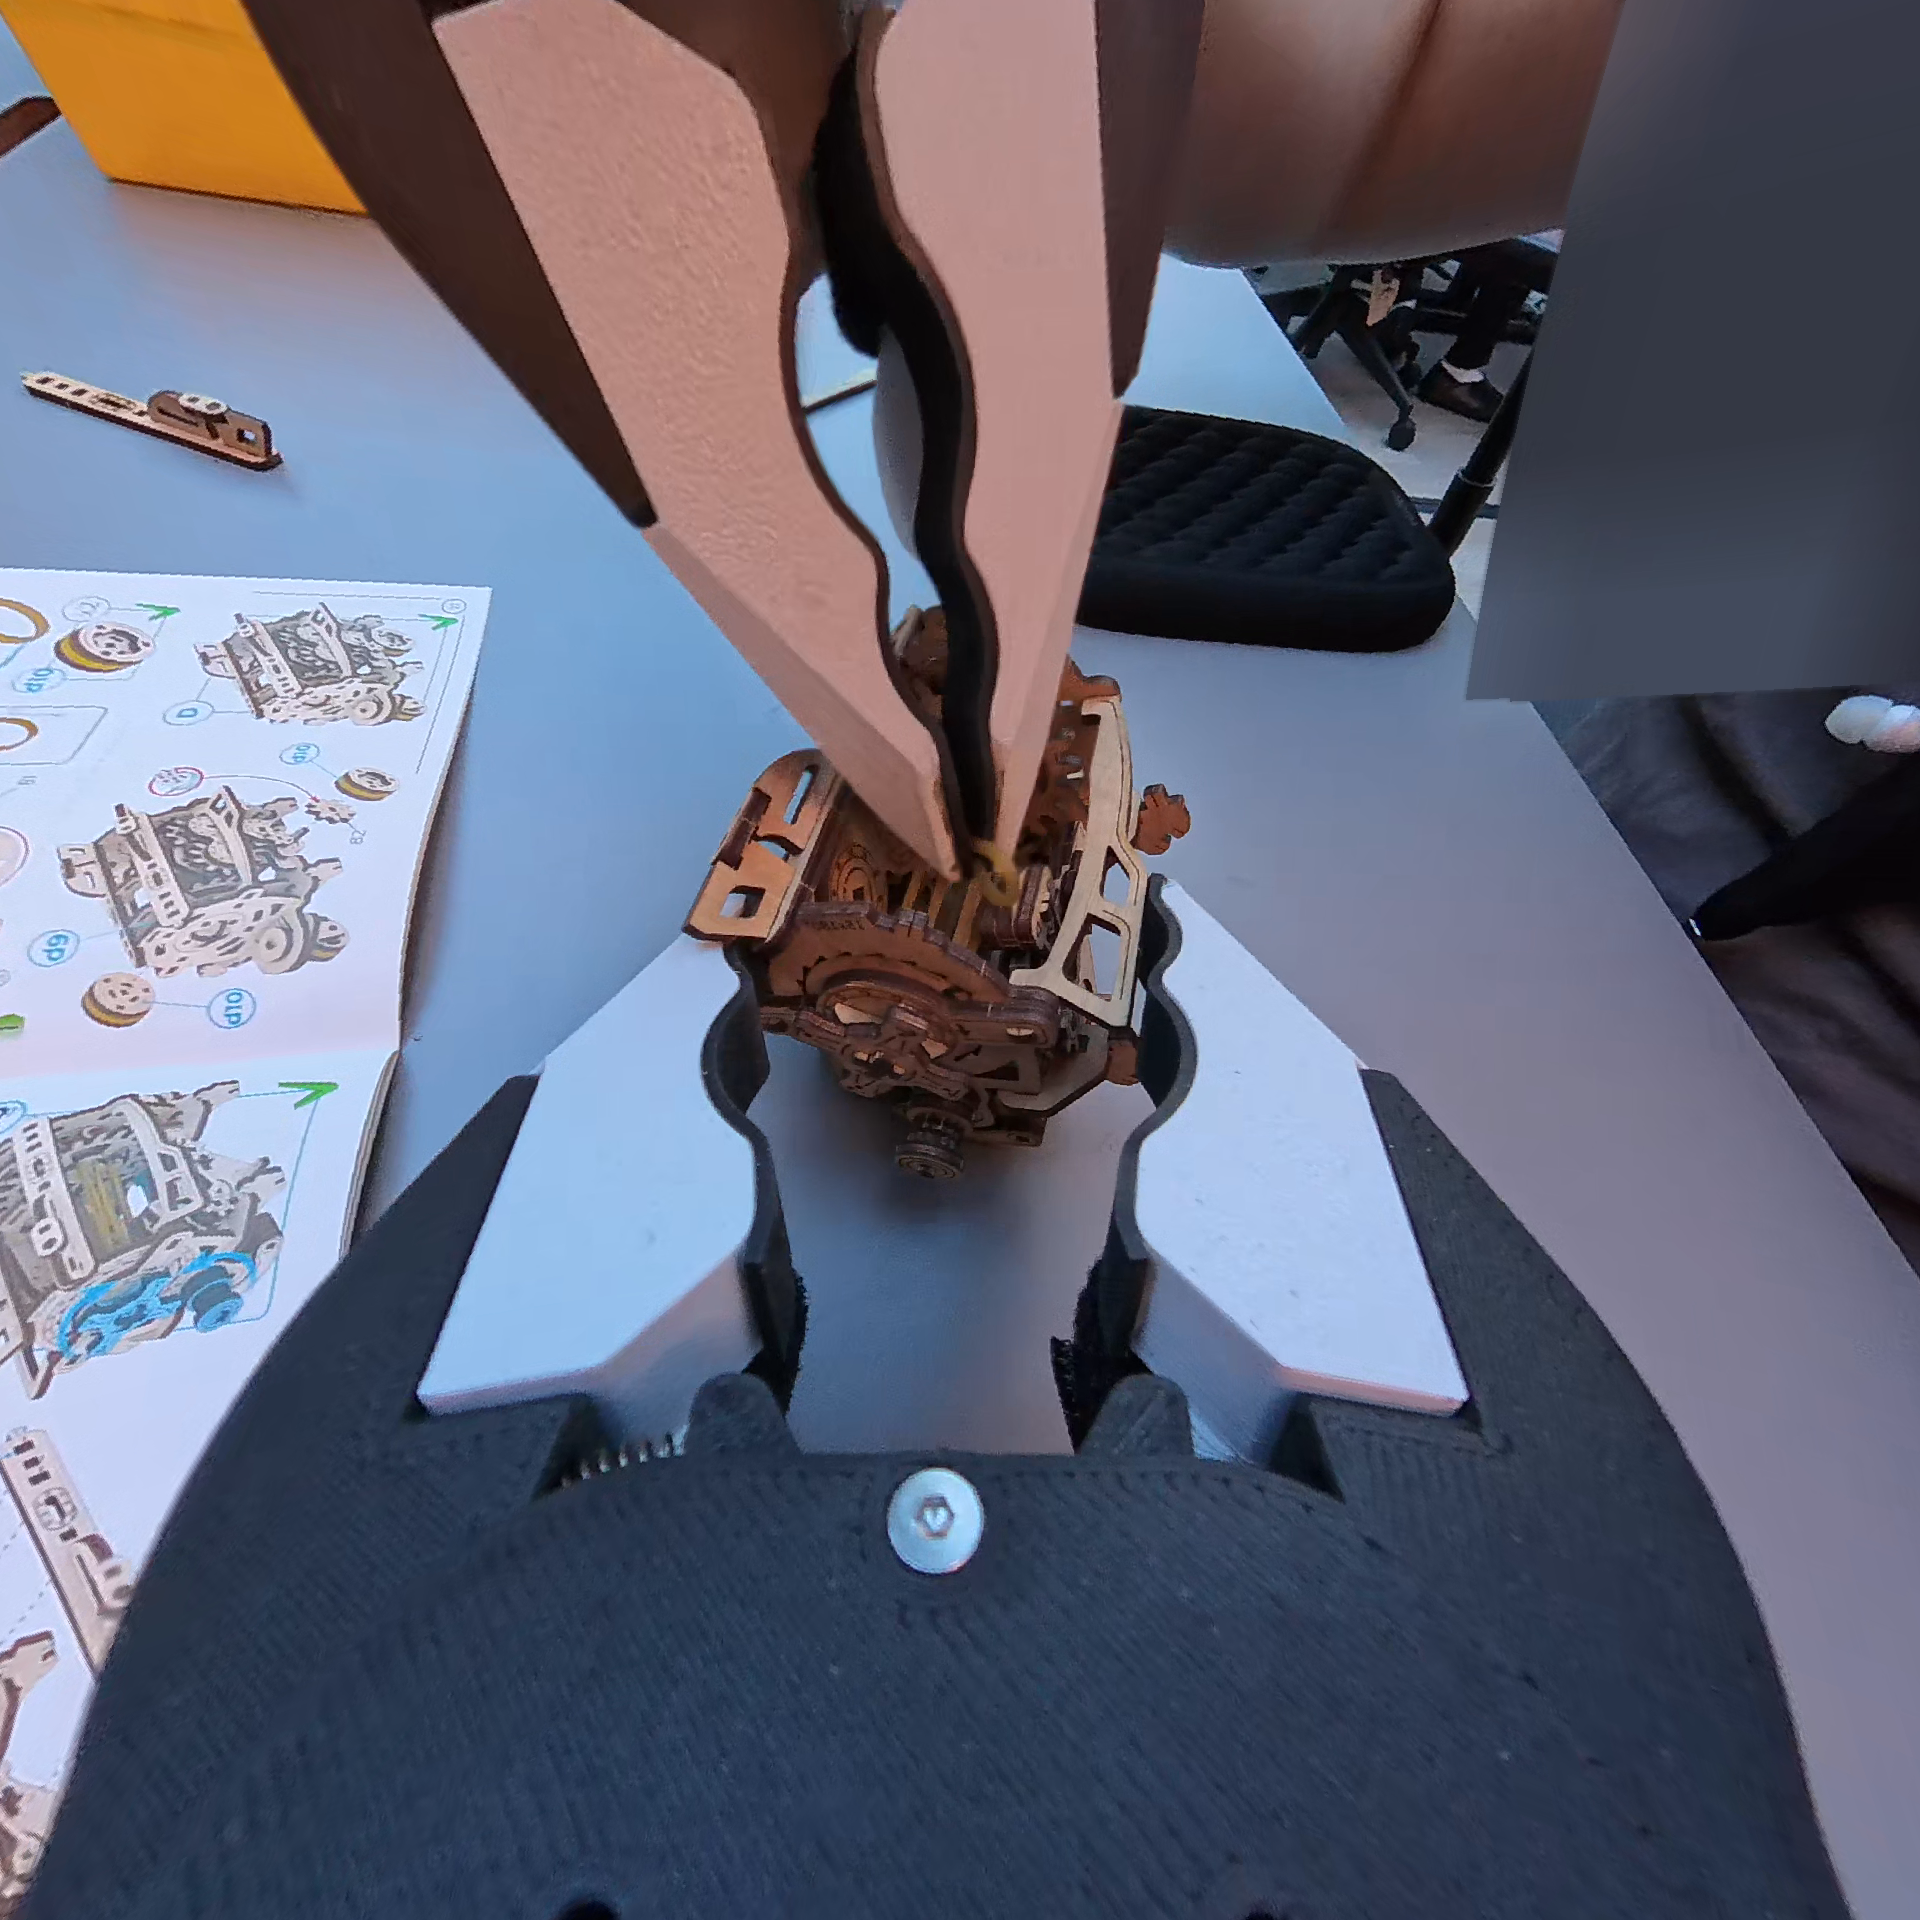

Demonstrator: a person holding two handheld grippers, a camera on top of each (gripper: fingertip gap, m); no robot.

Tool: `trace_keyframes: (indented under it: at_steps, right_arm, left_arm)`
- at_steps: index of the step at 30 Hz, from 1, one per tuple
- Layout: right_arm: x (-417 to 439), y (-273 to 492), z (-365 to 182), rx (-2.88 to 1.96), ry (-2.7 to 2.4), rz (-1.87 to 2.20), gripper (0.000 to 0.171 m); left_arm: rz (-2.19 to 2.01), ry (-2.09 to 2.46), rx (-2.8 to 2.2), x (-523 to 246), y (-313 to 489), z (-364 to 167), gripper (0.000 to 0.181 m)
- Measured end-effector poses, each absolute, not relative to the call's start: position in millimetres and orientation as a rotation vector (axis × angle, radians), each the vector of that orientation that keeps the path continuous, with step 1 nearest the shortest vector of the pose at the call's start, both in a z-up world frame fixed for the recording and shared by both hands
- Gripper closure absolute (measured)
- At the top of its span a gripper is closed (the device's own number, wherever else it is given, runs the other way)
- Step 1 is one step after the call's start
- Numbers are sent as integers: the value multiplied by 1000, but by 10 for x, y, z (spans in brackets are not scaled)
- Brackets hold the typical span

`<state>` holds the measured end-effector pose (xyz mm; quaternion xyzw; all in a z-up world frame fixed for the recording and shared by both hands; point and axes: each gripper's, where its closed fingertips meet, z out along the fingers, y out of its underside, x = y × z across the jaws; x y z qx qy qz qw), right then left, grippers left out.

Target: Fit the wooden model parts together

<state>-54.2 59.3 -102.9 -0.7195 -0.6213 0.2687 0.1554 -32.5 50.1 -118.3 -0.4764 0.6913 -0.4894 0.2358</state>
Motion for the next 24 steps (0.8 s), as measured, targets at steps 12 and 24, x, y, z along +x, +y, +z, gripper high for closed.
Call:
trace_keyframes:
  at_steps: [12,24]
  right_arm:
    - [-575,610,-1016,-2354,-1540,1047,171]
    - [-536,574,-1032,-2798,-1293,1067,171]
  left_arm:
    - [-1273,1886,-1279,-335,489,-1186,111]
    - [-1163,1791,-1298,-307,529,-1188,111]
